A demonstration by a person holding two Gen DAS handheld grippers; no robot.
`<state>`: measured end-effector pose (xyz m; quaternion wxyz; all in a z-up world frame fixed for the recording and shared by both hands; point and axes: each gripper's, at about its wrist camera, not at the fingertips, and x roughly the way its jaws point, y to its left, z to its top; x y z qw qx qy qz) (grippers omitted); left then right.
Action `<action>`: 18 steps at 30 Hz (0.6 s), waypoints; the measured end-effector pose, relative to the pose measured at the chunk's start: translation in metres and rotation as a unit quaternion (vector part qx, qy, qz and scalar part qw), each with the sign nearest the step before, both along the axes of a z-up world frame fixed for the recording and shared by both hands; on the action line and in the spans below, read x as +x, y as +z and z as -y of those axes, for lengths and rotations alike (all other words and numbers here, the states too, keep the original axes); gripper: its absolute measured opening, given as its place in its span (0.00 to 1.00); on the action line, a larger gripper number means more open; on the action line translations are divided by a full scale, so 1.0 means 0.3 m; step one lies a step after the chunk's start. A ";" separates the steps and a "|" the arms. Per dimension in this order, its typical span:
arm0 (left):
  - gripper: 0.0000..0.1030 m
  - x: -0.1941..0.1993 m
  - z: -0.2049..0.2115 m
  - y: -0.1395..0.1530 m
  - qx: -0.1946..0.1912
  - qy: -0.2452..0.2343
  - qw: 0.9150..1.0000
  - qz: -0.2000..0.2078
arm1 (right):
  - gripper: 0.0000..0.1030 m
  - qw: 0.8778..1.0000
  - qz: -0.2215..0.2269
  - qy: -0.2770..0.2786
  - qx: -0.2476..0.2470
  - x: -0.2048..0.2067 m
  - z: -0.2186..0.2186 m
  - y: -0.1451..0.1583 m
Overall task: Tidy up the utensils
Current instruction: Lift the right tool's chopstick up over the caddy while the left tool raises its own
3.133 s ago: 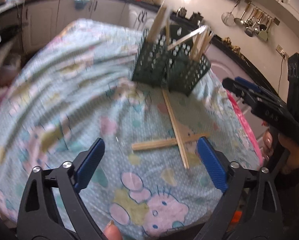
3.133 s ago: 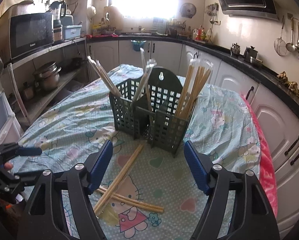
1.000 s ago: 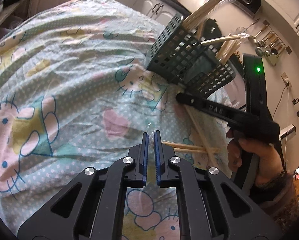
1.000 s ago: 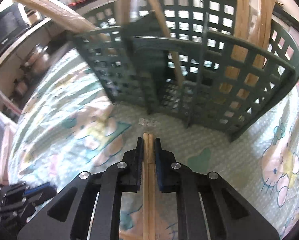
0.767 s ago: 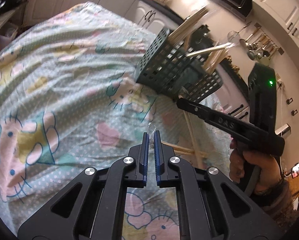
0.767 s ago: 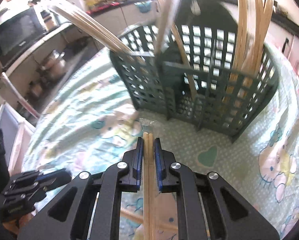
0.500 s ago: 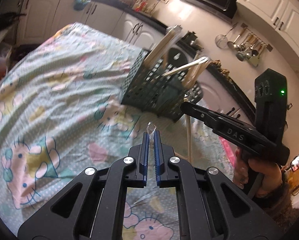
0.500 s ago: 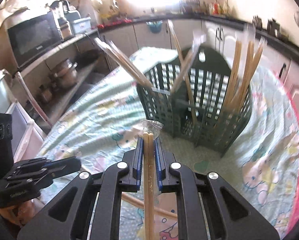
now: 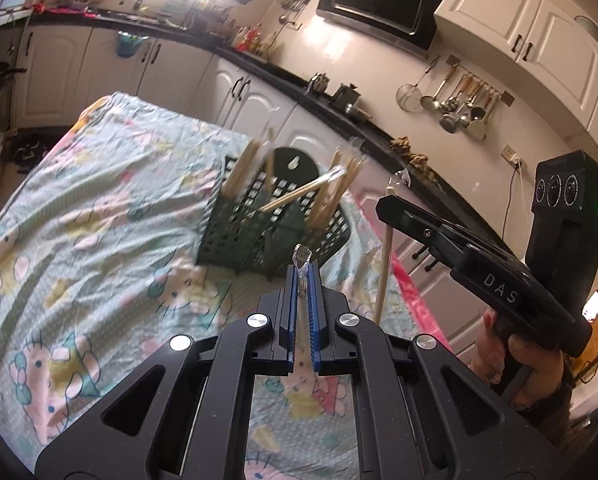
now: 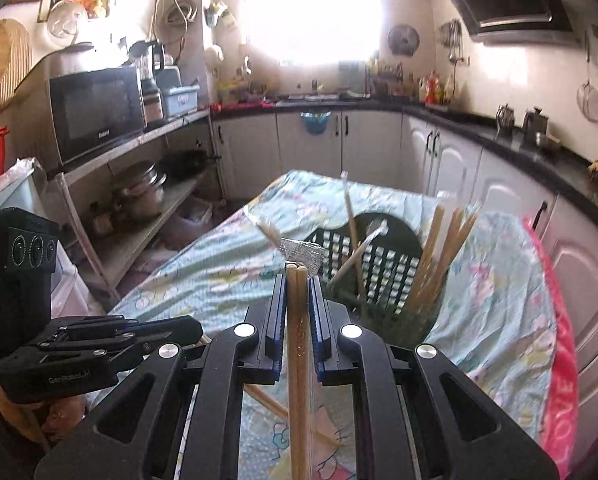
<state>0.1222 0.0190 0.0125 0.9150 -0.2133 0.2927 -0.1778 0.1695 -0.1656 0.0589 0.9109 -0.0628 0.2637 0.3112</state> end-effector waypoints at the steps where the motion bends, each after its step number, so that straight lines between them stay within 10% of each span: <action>1: 0.02 0.002 0.003 0.008 -0.001 -0.001 1.000 0.002 | 0.11 1.000 0.006 -0.002 0.003 -0.002 0.009 0.012; 18: 0.02 0.077 0.096 0.129 0.006 -0.027 0.999 0.035 | 0.11 0.996 0.059 -0.055 0.037 -0.011 0.144 0.121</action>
